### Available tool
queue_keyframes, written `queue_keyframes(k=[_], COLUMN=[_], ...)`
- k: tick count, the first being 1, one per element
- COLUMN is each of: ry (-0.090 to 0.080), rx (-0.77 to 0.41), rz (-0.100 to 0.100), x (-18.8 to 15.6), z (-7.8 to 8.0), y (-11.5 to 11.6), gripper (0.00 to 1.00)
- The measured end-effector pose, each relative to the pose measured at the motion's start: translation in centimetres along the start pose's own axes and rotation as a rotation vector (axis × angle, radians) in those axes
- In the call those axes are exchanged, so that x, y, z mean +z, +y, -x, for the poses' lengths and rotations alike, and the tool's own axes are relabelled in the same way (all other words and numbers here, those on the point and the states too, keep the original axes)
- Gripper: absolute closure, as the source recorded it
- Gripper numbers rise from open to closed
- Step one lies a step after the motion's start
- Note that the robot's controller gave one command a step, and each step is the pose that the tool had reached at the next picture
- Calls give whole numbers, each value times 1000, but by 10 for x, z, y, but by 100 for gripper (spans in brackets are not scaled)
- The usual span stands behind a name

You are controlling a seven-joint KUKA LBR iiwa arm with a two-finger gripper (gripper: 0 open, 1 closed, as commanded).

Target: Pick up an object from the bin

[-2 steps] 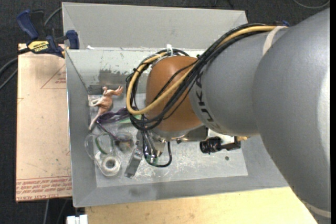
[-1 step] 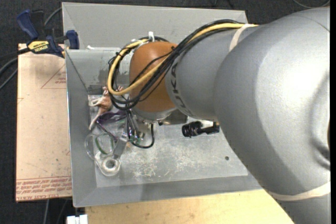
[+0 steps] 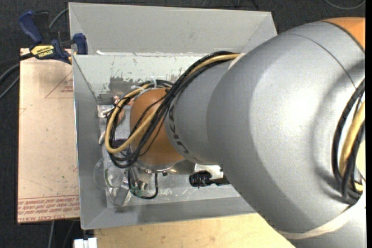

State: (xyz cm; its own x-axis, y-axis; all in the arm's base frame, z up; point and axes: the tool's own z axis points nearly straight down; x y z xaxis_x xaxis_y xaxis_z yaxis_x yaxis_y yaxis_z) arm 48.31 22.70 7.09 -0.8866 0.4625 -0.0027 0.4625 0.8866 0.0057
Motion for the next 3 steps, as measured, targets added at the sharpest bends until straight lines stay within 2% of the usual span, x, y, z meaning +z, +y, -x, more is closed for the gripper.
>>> queue_keyframes(k=[1,3], ry=[7,3], rx=[106,107], rz=[12,13], x=[-8,-9], z=[107,108], y=[7,7], gripper=[100,100])
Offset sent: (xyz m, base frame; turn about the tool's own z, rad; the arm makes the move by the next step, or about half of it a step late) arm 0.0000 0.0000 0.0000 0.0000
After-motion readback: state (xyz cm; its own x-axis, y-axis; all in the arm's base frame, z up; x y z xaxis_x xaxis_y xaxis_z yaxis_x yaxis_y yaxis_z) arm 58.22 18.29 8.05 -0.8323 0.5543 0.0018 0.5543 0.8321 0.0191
